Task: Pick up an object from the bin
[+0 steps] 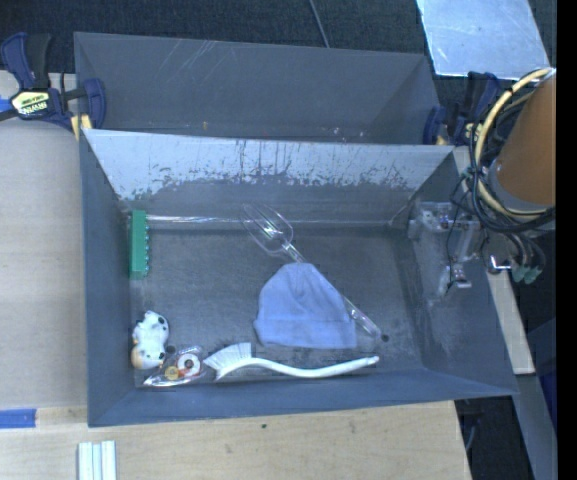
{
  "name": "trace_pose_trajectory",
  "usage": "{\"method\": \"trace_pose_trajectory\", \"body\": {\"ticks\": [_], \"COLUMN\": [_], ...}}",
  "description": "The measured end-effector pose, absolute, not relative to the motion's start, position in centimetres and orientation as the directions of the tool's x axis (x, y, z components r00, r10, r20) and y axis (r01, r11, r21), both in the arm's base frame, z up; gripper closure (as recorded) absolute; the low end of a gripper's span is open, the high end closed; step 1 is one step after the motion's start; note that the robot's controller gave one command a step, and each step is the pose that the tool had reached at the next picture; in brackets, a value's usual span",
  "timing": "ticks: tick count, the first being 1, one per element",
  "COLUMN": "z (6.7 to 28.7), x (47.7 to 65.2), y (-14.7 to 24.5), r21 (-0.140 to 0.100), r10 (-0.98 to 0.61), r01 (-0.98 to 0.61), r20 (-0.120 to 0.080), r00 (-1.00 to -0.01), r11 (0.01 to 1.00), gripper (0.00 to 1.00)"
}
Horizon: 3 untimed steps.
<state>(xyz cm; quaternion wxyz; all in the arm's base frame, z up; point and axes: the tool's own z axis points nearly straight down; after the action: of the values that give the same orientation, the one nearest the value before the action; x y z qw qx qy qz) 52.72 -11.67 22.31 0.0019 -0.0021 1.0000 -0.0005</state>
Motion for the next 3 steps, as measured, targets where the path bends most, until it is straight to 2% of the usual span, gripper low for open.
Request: {"method": "trace_pose_trajectory", "body": {"ticks": [1, 2, 3], "z": [22.3, 15.0, 15.1], "x": [52.7, 50.5, 50.5], "y": [-11.7, -10.5, -10.0], "r21": [-0.001, 0.001, -0.003], "r10": [-0.004, -0.041, -0.028], "r01": [-0.004, -0.041, -0.028], "r20": [-0.004, 0.001, -0.01], "r00": [-1.0, -0.999, -1.0], "r11": [1.0, 0.999, 1.0], "gripper": [0.0, 0.0, 0.0]}}
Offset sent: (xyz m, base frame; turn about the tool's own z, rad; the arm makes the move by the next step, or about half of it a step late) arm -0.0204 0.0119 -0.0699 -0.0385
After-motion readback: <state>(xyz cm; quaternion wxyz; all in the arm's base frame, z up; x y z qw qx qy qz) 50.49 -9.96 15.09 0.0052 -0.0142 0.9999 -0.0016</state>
